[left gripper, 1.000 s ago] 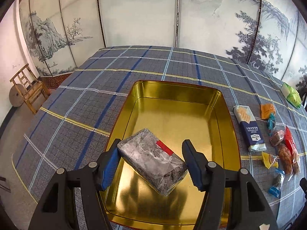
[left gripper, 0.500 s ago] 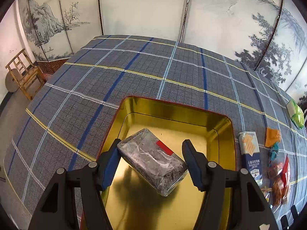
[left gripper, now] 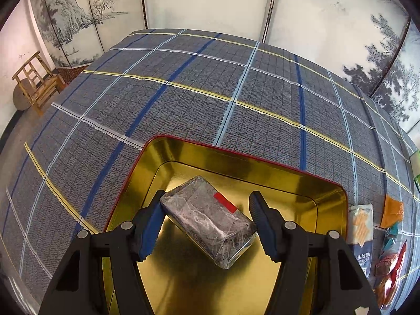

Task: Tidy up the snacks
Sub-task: 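Carry the foil block over the tin and release it inside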

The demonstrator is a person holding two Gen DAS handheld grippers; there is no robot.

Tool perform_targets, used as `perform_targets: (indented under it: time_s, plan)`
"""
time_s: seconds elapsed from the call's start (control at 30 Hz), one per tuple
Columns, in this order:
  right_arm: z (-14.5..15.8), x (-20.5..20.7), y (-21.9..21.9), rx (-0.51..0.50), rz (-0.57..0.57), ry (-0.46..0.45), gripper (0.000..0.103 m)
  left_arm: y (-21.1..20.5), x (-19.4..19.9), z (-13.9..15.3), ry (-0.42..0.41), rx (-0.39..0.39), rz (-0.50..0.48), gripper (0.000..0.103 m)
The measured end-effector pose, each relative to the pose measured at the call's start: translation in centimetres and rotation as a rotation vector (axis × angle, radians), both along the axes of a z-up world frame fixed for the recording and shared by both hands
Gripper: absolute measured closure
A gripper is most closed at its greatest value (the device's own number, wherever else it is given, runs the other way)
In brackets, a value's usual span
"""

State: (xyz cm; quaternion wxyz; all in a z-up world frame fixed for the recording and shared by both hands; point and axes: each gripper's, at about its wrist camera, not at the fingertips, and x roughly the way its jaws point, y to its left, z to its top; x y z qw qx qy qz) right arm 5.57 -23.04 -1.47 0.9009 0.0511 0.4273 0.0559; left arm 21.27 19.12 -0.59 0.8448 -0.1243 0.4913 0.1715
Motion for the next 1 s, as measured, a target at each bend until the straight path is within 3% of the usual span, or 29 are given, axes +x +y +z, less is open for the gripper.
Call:
perform_targets:
  time_s: [0.7,0.83,0.9,1.0]
  plan:
    - [-0.3,0.0,-0.1,0.005,0.002,0.01,0.0,0.2,1.1,-0.9,-0.01,0.014,0.058,0.041]
    - [-0.1,-0.2,-0.6,-0.008,-0.008,0.005,0.0,-0.1,0.5,-0.5,-0.035,0.012,0.036,0.038]
    - [0.1,-0.4,-1.1,-0.019,-0.017,0.004,0.0,-0.5,-0.3,0.2,-0.052,0.039,0.017,0.032]
    - [0.2,-0.9,-1.8,-0.018,-0.011,-0.002,0.0,-1.1,-2.5,1.9,-0.115,0.046,-0.018,0.029]
